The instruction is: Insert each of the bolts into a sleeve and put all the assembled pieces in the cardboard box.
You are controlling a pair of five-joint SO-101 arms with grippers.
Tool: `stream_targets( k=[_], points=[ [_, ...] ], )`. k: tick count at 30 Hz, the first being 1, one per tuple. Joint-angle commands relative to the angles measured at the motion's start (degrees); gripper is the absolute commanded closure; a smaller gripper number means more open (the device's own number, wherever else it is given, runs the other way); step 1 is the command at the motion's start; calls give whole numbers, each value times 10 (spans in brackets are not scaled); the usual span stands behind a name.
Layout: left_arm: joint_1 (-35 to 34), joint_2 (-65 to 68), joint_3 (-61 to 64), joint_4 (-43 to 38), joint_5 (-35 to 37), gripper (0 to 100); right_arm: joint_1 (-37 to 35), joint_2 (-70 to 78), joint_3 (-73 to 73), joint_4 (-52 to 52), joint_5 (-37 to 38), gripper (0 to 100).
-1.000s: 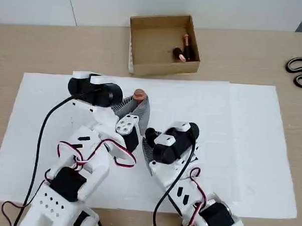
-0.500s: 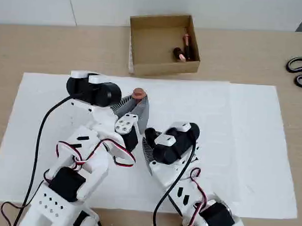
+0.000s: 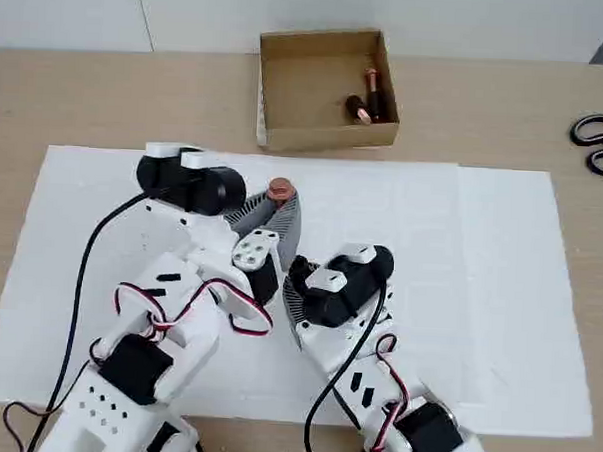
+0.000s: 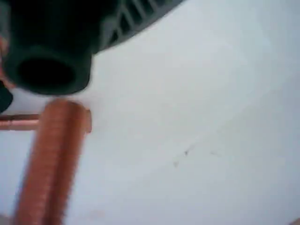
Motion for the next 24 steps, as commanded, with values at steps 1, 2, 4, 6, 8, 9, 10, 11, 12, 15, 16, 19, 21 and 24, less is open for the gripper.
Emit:
stream_targets(
  k=[1, 2, 4, 6, 8, 9, 10, 11, 12, 15, 16, 19, 21, 24],
  points=[
    [3, -3, -31, -3, 3, 994, -5, 1, -5, -17, -5, 995],
    [3, -3, -31, -3, 3, 994, -5, 1, -5, -17, -5, 995],
    [3, -2, -30, -3, 3, 994, -5, 1, -5, -17, -5, 995],
    [3, -1, -29, -3, 3, 994, -5, 1, -5, -17, -5, 995],
    [4, 0, -29, -3, 3, 994, -5, 1, -5, -17, -5, 995],
    [6, 1, -26, -3, 3, 994, -5, 1, -6, -17, -5, 995],
    [9, 1, -21, -3, 3, 994, -5, 1, -6, -17, -5, 995],
    [11, 1, -17, -3, 3, 994, -5, 1, -6, -17, -5, 995],
    [11, 0, -13, -4, 3, 994, -5, 1, -6, -17, -5, 995],
    [11, -1, -12, -4, 3, 994, -13, 1, -7, -17, -5, 995],
    [11, -1, -12, -4, 3, 994, -16, 1, -7, -17, -5, 995],
    [11, 0, -12, -4, 3, 994, -17, 1, -7, -17, -5, 995],
    [11, 1, -11, -3, 3, 994, -17, 1, -8, -17, -5, 995],
    [11, 0, -2, -3, 3, 994, -16, 0, -9, -17, -5, 995]
  ],
)
